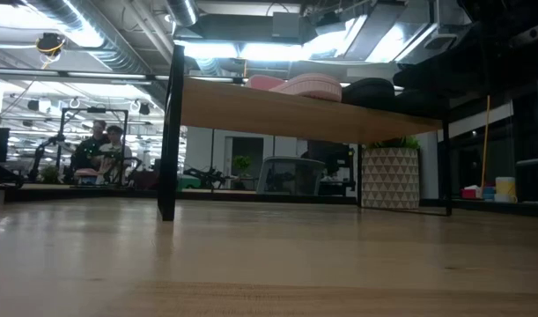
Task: Pick and place slides into the shelf
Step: Put the left pink slide on the shelf
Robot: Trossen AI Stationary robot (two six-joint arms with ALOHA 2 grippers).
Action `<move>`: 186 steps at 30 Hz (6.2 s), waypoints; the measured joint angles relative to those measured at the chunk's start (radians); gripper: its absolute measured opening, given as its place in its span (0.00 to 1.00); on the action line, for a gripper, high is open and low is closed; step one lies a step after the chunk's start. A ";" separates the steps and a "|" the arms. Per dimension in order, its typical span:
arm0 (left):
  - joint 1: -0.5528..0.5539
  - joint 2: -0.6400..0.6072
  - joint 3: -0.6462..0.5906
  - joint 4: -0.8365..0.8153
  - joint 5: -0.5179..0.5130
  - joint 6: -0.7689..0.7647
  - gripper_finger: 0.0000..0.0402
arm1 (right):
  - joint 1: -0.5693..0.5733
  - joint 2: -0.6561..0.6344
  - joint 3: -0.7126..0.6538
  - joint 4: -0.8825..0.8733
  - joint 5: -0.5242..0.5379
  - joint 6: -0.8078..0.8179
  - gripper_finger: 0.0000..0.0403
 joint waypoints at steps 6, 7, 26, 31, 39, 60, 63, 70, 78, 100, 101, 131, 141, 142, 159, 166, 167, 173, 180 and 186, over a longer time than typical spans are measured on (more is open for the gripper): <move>0.001 0.000 0.000 0.000 0.000 0.000 0.45 | 0.000 0.000 0.000 0.000 0.000 0.000 0.02; 0.001 0.000 0.000 0.000 0.000 0.000 0.45 | 0.000 0.000 0.000 0.000 0.000 0.000 0.02; 0.001 0.001 0.000 -0.006 0.018 0.000 0.45 | 0.000 0.000 0.000 0.000 0.000 -0.002 0.02; 0.000 0.001 0.000 -0.006 0.042 -0.004 0.45 | 0.000 0.000 0.000 0.000 0.000 -0.002 0.02; 0.001 0.001 0.000 -0.006 0.008 0.000 0.45 | 0.000 0.000 0.000 0.000 0.000 0.000 0.02; 0.001 0.001 0.000 -0.005 0.057 -0.003 0.19 | 0.000 0.000 0.000 0.000 0.000 0.000 0.02; 0.001 0.001 0.000 -0.005 0.057 -0.003 0.19 | 0.000 0.000 0.000 0.000 0.000 0.000 0.02; 0.001 0.001 0.000 -0.005 0.056 -0.008 0.21 | 0.000 0.000 0.000 0.000 0.000 0.000 0.02; 0.001 0.001 0.000 -0.005 -0.014 -0.010 0.25 | 0.000 0.000 0.000 0.001 0.000 0.000 0.02; 0.001 0.001 -0.082 0.004 0.034 -0.053 0.30 | 0.000 0.000 0.000 0.001 0.000 0.001 0.02; 0.001 0.001 -0.082 0.003 0.034 -0.053 0.30 | 0.000 0.000 0.000 0.001 0.000 0.001 0.02; 0.012 0.001 -0.082 0.008 0.086 -0.121 0.01 | 0.000 0.000 0.000 0.001 0.000 0.001 0.02; 0.032 0.001 -0.009 -0.005 -0.033 -0.166 0.01 | 0.000 0.000 0.000 0.001 0.000 0.001 0.02; 0.035 0.001 0.004 -0.003 -0.050 -0.165 0.01 | 0.000 0.000 0.000 0.001 0.000 0.001 0.02; 0.118 0.001 0.142 -0.005 -0.134 -0.100 0.01 | 0.000 0.000 0.000 0.010 0.000 0.001 0.02; 0.160 -0.031 0.190 -0.005 -0.207 0.029 0.00 | 0.000 0.000 0.000 0.018 0.000 0.001 0.02; 0.163 -0.044 0.193 -0.005 -0.230 0.040 0.00 | 0.000 0.000 0.000 0.018 0.000 0.001 0.02; 0.178 -0.137 0.196 -0.006 -0.340 0.068 0.00 | 0.000 0.000 0.000 0.019 0.000 0.001 0.02; 0.193 -0.228 0.196 -0.006 -0.497 0.159 0.00 | 0.000 0.000 0.000 0.019 0.000 0.001 0.02; 0.243 -0.286 0.196 -0.006 -0.594 0.283 0.00 | 0.000 0.000 0.000 0.019 0.000 0.002 0.02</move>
